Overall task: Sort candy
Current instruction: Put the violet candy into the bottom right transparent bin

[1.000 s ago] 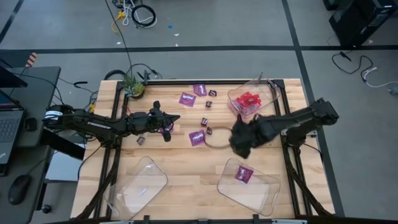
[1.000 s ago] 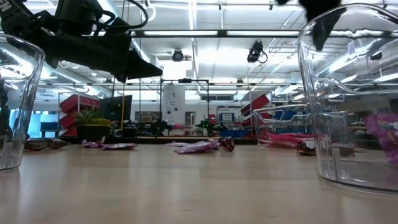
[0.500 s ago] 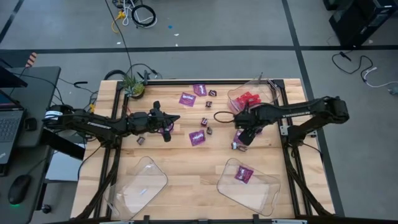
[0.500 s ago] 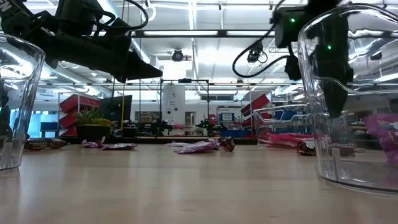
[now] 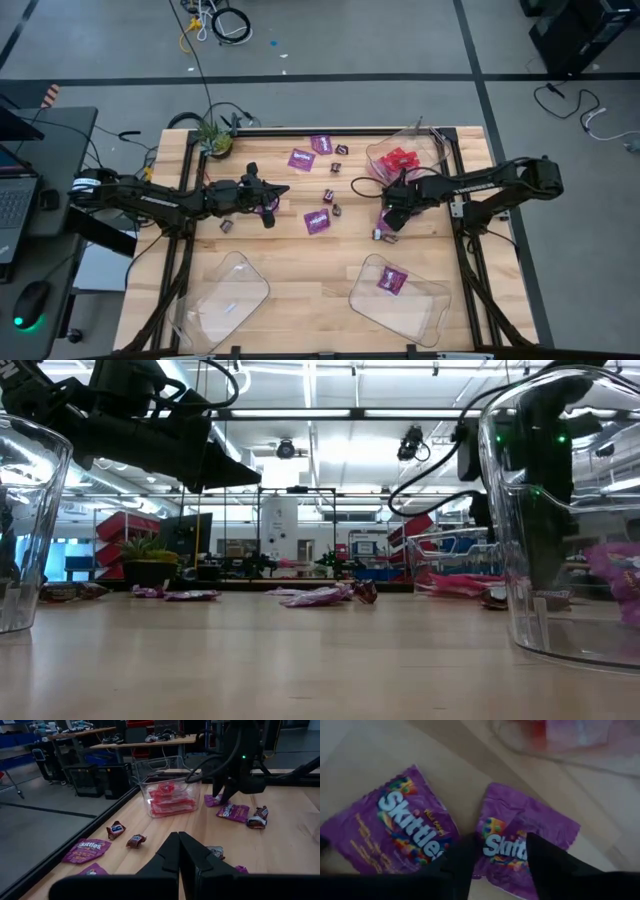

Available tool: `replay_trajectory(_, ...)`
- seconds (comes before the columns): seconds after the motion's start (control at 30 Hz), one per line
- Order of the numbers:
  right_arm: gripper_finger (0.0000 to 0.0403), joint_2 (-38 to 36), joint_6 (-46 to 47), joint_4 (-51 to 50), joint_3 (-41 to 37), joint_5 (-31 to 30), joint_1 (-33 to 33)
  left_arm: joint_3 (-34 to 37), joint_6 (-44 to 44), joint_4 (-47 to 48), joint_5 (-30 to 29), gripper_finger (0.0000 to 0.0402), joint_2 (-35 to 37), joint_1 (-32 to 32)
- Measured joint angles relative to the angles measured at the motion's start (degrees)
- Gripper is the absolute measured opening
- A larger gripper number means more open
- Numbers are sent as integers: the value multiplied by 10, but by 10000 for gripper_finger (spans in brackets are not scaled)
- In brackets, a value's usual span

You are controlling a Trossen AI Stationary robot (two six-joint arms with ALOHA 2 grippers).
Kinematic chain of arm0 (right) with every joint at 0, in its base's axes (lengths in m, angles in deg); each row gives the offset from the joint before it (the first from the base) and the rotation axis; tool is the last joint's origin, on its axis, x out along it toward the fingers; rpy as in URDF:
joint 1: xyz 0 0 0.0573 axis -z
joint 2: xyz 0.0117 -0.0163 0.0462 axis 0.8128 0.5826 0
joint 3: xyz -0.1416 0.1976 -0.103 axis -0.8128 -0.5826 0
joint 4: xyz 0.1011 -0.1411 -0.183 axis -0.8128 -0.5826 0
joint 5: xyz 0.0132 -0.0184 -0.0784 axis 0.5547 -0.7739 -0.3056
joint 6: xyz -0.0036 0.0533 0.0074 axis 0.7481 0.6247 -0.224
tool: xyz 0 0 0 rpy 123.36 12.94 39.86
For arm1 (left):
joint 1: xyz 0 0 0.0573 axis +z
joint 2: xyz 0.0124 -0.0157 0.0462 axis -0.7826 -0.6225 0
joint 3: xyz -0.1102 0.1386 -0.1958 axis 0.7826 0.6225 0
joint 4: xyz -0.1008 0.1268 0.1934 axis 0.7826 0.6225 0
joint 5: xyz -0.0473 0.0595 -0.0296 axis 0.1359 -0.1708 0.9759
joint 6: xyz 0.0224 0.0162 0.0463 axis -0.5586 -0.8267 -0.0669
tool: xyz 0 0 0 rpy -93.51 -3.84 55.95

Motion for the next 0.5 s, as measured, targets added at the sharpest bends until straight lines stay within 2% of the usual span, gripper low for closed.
replay_trajectory(0.07, 130, 2, -8, 2, -2, -9, 0, 0, 0, 0, 0, 3, 0, 0)
replay_trajectory(0.27, 13, 3, -37, 5, -3, -13, 0, 0, 4, 2, 0, 3, 0, 0)
replay_trajectory(0.5, 2, -4, -50, -11, 12, -10, -3, 0, 9, 8, 0, 3, 0, 0)
